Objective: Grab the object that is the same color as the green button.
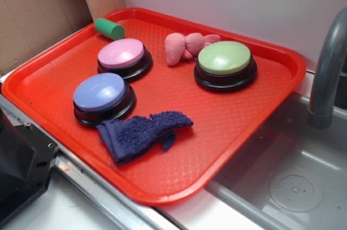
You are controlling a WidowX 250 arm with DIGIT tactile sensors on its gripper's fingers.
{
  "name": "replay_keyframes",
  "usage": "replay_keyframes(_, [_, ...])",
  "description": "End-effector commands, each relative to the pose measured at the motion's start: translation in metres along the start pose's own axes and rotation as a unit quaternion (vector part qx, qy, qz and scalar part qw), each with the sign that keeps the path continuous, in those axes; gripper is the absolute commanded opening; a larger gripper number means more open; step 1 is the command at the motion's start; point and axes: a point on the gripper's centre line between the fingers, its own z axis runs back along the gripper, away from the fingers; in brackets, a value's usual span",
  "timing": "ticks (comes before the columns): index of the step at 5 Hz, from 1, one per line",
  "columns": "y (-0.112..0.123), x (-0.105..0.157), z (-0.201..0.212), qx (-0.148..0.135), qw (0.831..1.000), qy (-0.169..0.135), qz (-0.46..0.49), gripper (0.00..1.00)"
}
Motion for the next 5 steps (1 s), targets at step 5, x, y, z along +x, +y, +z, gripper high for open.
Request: replay_keyframes(5, [0.121,0.07,-0.085,0.187,0.864,-0.122,0.451,1.0])
